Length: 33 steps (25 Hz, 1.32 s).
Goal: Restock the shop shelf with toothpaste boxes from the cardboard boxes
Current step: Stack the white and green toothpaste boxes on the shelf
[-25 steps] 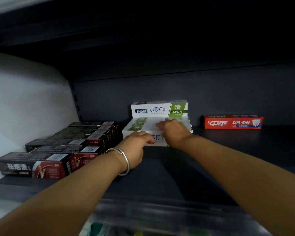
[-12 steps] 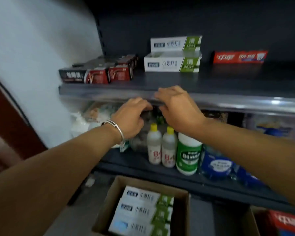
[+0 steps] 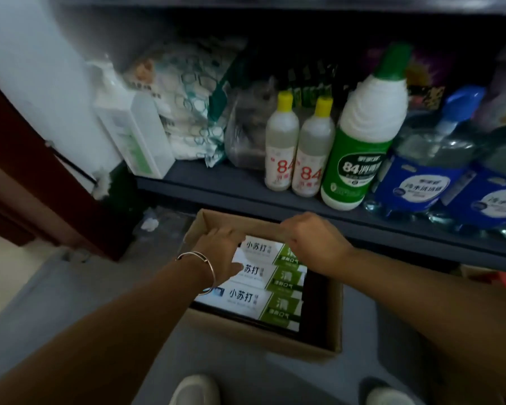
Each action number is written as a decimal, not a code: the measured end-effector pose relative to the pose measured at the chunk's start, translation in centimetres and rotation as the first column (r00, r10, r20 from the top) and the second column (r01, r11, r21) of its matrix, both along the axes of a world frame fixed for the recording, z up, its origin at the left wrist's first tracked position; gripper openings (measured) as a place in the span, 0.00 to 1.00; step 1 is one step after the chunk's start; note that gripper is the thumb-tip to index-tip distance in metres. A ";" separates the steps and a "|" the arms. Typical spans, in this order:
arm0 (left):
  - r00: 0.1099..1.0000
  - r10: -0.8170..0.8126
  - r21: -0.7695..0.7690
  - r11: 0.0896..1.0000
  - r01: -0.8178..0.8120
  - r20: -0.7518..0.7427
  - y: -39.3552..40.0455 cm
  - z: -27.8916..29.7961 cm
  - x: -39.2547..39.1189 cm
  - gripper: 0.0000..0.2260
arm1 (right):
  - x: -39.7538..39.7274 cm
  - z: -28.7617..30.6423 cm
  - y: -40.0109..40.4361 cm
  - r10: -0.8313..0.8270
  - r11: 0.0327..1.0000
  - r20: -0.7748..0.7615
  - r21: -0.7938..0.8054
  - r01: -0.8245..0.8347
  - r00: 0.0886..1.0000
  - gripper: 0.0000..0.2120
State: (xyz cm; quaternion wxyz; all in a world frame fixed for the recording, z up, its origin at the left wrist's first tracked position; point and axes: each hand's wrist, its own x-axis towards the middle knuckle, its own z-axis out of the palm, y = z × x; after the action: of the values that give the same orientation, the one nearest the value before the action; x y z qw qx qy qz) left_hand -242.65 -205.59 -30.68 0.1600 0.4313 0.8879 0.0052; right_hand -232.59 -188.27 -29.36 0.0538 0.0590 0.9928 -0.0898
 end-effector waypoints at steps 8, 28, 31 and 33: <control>0.930 0.353 -0.244 0.916 -0.320 0.104 0.9 -7.1 -0.2 0.41 | 1.0 -6.1 1.6 -0.055 0.998 0.224 -0.019 0.061 0.973 0.13; 0.998 0.035 -0.032 0.999 -0.037 -0.058 1.1 -5.8 0.9 0.20 | 3.4 -8.1 -1.3 -0.103 0.966 0.345 0.258 0.011 0.933 0.24; 0.970 -0.213 0.108 0.974 0.202 0.112 0.8 -3.6 0.9 0.07 | 3.2 -5.2 -1.0 -0.033 0.972 0.339 0.229 -0.048 0.940 0.15; 0.938 -0.316 0.010 0.948 0.318 0.141 0.6 -2.6 1.6 0.08 | 3.0 -2.9 -0.9 -0.013 0.978 0.332 0.201 -0.058 0.943 0.11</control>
State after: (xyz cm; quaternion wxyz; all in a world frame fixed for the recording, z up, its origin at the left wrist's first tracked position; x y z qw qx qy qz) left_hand -241.07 -205.00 -33.23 0.2240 0.5659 0.7934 0.0042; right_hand -229.57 -189.15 -32.22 0.2148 0.0672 0.9740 0.0261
